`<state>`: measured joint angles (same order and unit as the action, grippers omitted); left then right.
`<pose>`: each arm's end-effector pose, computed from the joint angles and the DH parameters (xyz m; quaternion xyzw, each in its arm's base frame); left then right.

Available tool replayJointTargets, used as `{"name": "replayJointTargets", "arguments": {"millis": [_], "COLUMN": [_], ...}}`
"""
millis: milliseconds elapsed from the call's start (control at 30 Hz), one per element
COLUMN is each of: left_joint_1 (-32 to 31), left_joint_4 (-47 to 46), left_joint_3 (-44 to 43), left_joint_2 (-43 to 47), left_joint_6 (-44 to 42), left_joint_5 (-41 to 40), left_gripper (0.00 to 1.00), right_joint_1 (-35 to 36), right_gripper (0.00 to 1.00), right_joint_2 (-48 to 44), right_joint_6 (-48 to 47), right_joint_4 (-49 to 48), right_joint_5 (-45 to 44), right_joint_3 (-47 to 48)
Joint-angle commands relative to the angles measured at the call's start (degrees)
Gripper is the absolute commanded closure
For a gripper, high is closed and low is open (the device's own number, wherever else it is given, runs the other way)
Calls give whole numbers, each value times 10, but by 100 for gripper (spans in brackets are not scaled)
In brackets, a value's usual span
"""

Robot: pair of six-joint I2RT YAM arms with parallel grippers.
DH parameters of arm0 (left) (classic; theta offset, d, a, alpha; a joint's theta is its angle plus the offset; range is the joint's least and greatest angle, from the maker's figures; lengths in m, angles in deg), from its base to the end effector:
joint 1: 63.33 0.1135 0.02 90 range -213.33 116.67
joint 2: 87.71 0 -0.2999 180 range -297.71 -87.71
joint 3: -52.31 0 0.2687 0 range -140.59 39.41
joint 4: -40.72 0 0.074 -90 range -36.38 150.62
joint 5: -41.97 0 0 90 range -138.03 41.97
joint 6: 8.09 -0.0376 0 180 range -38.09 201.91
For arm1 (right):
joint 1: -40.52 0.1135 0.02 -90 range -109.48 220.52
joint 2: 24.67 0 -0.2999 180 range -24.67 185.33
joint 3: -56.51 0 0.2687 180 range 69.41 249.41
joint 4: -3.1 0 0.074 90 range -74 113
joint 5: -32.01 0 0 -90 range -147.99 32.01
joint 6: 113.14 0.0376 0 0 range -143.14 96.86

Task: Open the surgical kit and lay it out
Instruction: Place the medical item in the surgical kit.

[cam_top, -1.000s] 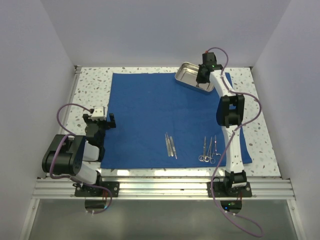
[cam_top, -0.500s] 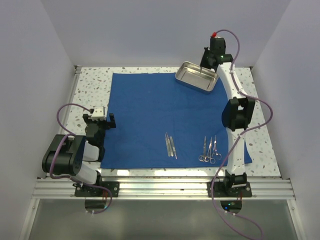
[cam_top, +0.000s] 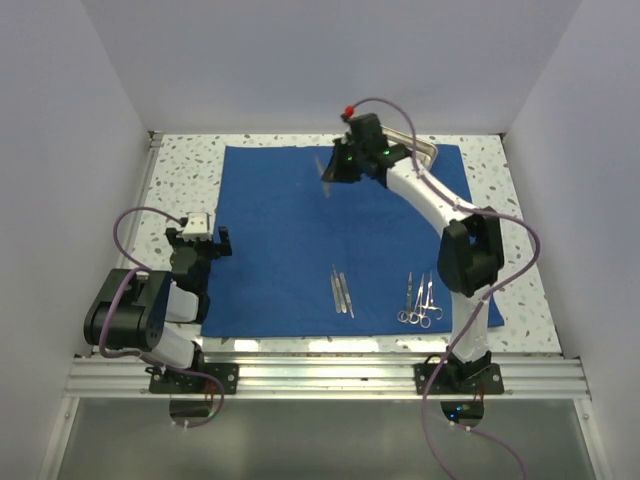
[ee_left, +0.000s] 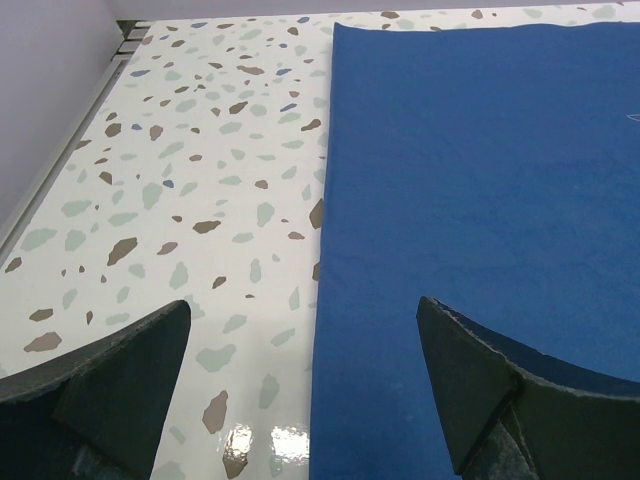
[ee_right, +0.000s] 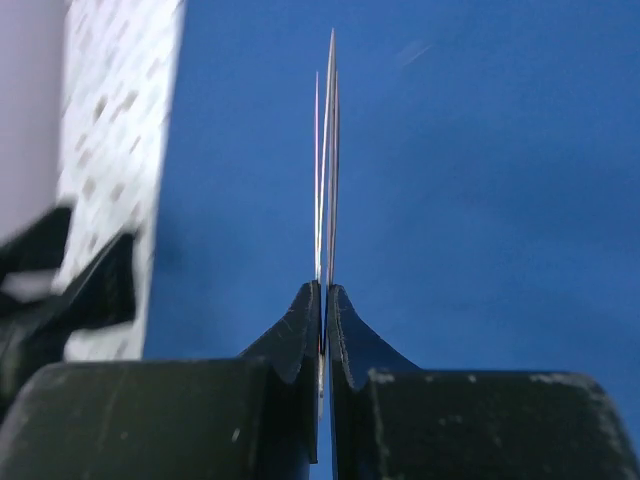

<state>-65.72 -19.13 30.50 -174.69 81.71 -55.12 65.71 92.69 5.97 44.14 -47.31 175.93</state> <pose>0.2279 -0.0049 0.1588 -0.0250 0.7385 0.0328 0.6730 0.4609 0.2245 0.3197 -0.0093 0.8994 0.2704 0.3432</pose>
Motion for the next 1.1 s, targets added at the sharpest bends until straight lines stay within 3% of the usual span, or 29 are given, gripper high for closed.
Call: {"name": "replayJointTargets", "arguments": {"millis": [0,233,467,667,1067], "left_joint_1": [-1,-1,-1,-1,-1], "left_joint_4": [-55,-40,-40,-42,-49], "left_joint_3": [-8,-9,-9,-9,-8], "left_joint_2": [2,7,8,6,3], "left_joint_6": [-8,-7,-7,-7,-7], "left_joint_5": [-5,-4,-5,-5,-6], "left_gripper": [0,0,0,0,0], "right_joint_1": [77,198,262,317,329], "right_gripper": [100,100,100,100,100], "right_joint_2": [-89,-149,-114,-38,27], "right_joint_6": [55,114,191,224,170], "right_joint_4": [-54,-49,-104,-122,0], "right_joint_5": [32,3,-46,-50,-34], "right_joint_3": [-67,-167,-287,-247,-130]}}
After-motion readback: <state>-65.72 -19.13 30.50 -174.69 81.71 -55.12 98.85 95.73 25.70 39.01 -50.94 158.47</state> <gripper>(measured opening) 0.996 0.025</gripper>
